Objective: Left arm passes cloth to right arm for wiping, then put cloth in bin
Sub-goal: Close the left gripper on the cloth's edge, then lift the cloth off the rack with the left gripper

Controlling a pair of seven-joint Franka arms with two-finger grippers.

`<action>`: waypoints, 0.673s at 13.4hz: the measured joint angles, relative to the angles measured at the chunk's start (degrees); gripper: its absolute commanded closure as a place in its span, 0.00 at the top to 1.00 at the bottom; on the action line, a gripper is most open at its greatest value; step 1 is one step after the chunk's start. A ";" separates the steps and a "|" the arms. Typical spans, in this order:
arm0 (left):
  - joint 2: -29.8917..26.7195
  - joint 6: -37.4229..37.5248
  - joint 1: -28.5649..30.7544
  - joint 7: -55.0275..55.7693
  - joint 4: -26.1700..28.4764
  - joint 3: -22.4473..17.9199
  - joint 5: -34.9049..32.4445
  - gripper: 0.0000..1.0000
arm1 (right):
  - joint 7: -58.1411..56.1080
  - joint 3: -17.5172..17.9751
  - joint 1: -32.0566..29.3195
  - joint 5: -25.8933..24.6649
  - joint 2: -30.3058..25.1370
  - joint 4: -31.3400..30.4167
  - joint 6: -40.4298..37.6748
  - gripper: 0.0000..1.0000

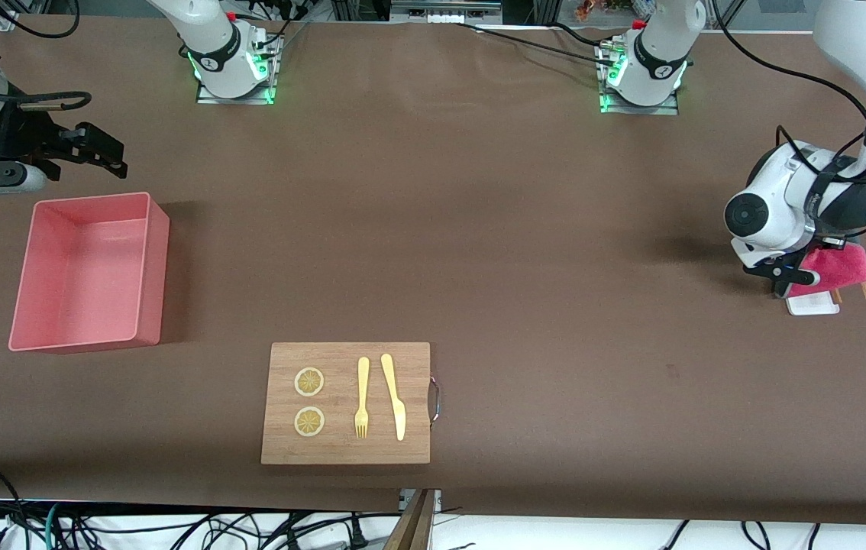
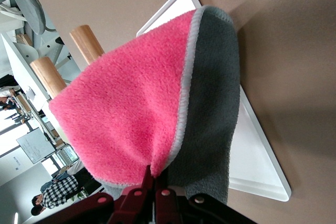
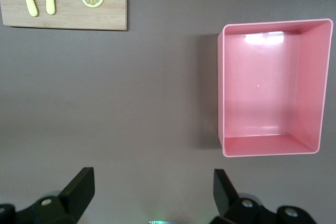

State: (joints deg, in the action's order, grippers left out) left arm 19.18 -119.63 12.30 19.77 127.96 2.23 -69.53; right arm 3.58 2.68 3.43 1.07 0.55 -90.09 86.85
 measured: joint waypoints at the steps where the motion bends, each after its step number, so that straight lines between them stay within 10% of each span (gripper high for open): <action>1: 0.00 0.00 0.00 0.00 0.00 0.00 0.00 0.00 | 0.00 0.00 0.00 0.00 0.00 0.00 0.00 1.00; 6: -0.98 0.00 0.00 -0.64 -0.93 0.14 1.15 0.00 | 0.00 0.00 -0.01 0.00 0.00 0.00 0.04 1.00; 9: -4.65 3.99 -0.06 -9.89 -4.35 1.20 13.04 0.00 | 0.00 0.00 -0.02 0.00 0.00 0.00 0.05 1.00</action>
State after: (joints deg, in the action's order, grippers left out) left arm 14.53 -115.65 12.24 9.88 123.61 3.43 -56.49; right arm 3.58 2.68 3.40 1.07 0.55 -90.09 86.90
